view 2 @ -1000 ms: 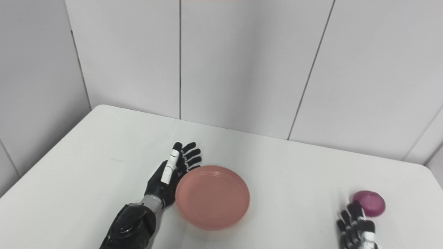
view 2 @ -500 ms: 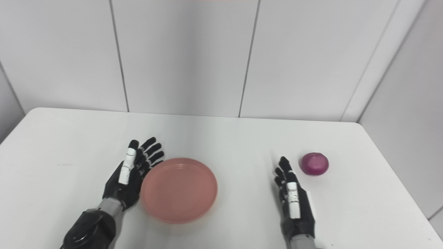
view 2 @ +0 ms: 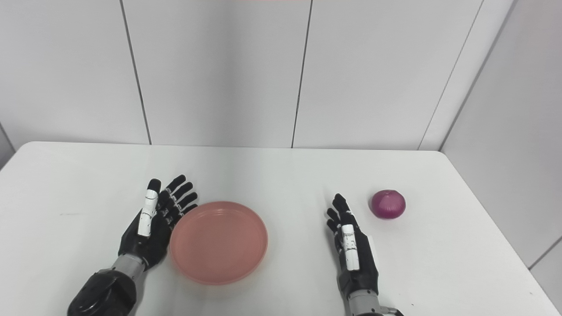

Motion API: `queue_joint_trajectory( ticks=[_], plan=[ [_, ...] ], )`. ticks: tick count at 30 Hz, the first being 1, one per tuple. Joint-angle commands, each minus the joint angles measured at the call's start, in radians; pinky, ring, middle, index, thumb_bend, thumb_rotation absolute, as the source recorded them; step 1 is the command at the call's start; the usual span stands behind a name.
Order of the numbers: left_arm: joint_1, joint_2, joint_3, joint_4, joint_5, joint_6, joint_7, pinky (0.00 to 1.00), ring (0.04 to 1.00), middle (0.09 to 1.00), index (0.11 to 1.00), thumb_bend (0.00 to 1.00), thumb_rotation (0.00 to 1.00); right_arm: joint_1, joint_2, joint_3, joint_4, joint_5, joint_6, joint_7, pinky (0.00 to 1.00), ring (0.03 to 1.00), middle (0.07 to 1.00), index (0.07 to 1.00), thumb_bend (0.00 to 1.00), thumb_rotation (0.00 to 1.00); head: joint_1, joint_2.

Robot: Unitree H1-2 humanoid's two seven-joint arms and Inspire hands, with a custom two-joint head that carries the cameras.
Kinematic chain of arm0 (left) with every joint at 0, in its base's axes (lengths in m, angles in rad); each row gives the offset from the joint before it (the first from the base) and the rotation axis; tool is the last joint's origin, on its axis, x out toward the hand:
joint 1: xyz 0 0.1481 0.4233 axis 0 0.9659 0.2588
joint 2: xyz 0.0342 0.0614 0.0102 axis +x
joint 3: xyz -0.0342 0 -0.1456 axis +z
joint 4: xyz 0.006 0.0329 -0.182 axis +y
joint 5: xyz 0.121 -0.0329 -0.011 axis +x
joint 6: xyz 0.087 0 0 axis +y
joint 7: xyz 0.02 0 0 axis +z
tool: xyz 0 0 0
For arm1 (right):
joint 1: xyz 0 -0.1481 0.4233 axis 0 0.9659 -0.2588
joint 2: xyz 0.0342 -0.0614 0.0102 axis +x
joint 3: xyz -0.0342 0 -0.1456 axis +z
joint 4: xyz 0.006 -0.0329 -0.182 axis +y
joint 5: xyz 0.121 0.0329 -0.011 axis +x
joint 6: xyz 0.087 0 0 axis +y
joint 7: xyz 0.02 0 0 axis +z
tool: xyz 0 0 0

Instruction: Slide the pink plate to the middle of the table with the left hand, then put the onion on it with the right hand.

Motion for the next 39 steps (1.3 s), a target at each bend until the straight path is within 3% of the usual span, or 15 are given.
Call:
queue_joint_trajectory(
  ticks=[1, 4, 11, 15, 21, 25, 29, 34, 39],
  plan=[
    [0.032, 0.005, 0.007, 0.063, 0.015, 0.068, 0.028, 0.90, 0.901, 0.921, 0.882, 0.80, 0.87, 0.056, 0.013, 0.012, 0.062, -0.003, -0.028, 0.006, 0.96, 0.941, 0.944, 0.931, 0.86, 0.88, 0.001, 0.000],
    [0.024, 0.009, 0.011, 0.071, 0.017, 0.064, 0.032, 0.87, 0.885, 0.906, 0.874, 0.80, 0.87, 0.050, 0.001, 0.004, 0.005, 0.018, -0.028, 0.016, 0.95, 0.937, 0.951, 0.942, 0.88, 0.82, -0.027, -0.007],
    [0.010, 0.012, 0.025, 0.082, 0.008, 0.072, 0.030, 0.87, 0.879, 0.892, 0.875, 0.80, 0.86, 0.001, -0.046, -0.032, -0.211, 0.061, 0.144, -0.012, 0.86, 0.877, 0.923, 0.921, 0.86, 0.78, -0.055, -0.019],
    [0.006, 0.009, 0.031, 0.086, 0.005, 0.070, 0.026, 0.88, 0.877, 0.887, 0.869, 0.81, 0.84, -0.075, -0.155, -0.051, -0.308, 0.063, 0.271, 0.007, 0.78, 0.837, 0.905, 0.933, 0.94, 0.77, -0.052, -0.024],
    [0.000, 0.015, 0.025, 0.101, 0.015, 0.057, 0.019, 0.86, 0.874, 0.886, 0.872, 0.81, 0.85, -0.161, -0.319, -0.054, -0.368, 0.075, 0.441, 0.041, 0.71, 0.834, 0.878, 0.927, 0.99, 0.76, -0.052, -0.029],
    [-0.004, 0.016, 0.023, 0.092, 0.022, 0.061, 0.025, 0.83, 0.873, 0.881, 0.864, 0.82, 0.85, -0.211, -0.462, -0.025, -0.362, 0.081, 0.462, 0.069, 0.70, 0.832, 0.875, 0.923, 0.98, 0.77, -0.055, -0.031],
    [-0.010, 0.018, 0.024, 0.097, 0.017, 0.062, 0.020, 0.83, 0.883, 0.887, 0.870, 0.82, 0.85, -0.272, -0.583, 0.009, -0.337, 0.034, 0.462, 0.082, 0.62, 0.792, 0.855, 0.888, 1.00, 0.67, -0.052, -0.036],
    [-0.011, 0.012, 0.024, 0.082, 0.018, 0.069, 0.028, 0.85, 0.894, 0.896, 0.879, 0.82, 0.85, -0.362, -0.669, 0.051, -0.283, -0.087, 0.458, 0.113, 0.59, 0.766, 0.832, 0.876, 1.00, 0.55, -0.046, -0.039],
    [-0.010, 0.010, 0.024, 0.065, 0.018, 0.078, 0.034, 0.88, 0.904, 0.901, 0.882, 0.80, 0.86, -0.418, -0.730, 0.113, -0.254, -0.244, 0.457, 0.149, 0.65, 0.764, 0.864, 0.877, 1.00, 0.49, -0.043, -0.039]
  ],
)
